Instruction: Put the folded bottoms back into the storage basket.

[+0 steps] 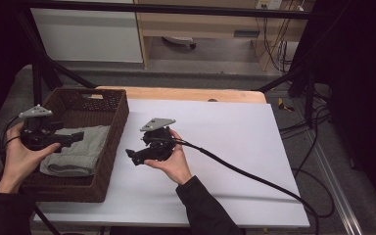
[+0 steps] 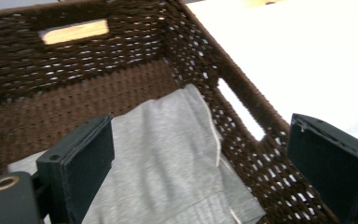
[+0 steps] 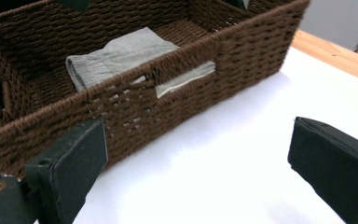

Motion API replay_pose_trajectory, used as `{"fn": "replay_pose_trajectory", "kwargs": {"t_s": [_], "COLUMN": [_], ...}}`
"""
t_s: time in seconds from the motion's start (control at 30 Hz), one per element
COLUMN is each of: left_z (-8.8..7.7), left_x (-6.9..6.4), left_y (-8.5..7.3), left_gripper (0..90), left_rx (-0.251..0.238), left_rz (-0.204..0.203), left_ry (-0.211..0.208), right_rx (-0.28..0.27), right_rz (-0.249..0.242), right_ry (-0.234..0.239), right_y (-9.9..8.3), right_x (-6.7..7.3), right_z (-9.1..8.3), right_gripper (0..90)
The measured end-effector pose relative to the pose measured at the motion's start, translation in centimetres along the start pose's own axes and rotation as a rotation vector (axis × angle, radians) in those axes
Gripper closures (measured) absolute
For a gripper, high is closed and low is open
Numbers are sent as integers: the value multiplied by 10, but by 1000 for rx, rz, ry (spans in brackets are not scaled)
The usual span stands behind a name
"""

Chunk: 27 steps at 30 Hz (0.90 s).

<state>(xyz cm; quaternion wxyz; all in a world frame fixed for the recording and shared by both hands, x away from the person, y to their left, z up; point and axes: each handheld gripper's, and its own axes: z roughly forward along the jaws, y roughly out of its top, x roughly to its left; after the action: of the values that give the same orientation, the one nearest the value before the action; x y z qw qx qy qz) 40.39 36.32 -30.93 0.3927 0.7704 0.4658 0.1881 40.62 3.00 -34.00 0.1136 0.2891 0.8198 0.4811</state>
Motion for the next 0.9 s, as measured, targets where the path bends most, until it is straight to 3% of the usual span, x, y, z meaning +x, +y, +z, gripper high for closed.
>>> {"fn": "replay_pose_trajectory", "kwargs": {"t_s": [0.9], "left_z": [38], "left_x": [-62], "left_y": [-2], "left_gripper": [64], "left_rx": [14], "left_rz": [115], "left_ry": [-99], "right_rx": [-6], "right_rz": [79], "right_ry": [-49], "right_y": [-52], "right_x": [-57], "right_z": [-65], "right_gripper": [36]}}
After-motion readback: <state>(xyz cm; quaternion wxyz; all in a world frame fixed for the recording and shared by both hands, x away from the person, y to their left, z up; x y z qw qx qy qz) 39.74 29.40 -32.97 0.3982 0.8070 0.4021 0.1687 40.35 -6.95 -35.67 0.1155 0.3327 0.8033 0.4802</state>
